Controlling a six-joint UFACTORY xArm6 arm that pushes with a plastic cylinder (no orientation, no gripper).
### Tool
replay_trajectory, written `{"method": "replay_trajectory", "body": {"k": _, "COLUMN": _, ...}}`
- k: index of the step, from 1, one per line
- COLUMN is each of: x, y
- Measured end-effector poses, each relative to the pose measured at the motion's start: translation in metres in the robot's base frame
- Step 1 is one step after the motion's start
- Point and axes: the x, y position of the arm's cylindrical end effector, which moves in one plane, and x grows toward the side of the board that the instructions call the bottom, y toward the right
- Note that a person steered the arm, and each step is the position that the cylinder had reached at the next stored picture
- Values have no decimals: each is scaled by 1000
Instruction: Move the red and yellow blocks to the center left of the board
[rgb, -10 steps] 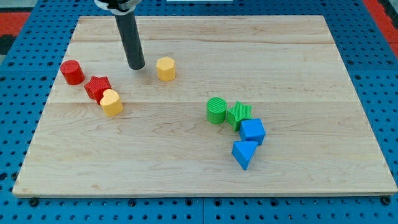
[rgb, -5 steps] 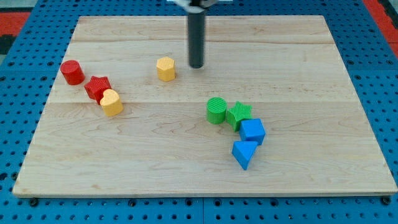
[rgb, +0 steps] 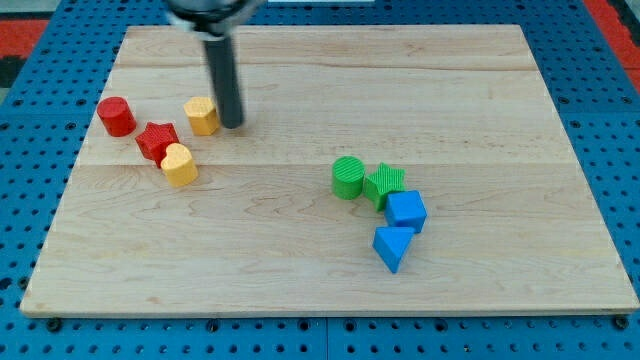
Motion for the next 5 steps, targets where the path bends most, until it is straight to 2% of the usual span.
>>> {"method": "replay_trajectory", "body": {"k": 1, "x": 0, "y": 4}}
{"method": "replay_trajectory", "body": {"k": 2, "x": 33, "y": 34}}
{"method": "replay_trajectory", "body": {"k": 3, "x": 94, "y": 22}}
{"method": "replay_trajectory", "body": {"k": 4, "x": 95, "y": -40}}
{"method": "replay_trajectory", "body": {"k": 5, "x": 84, "y": -73}}
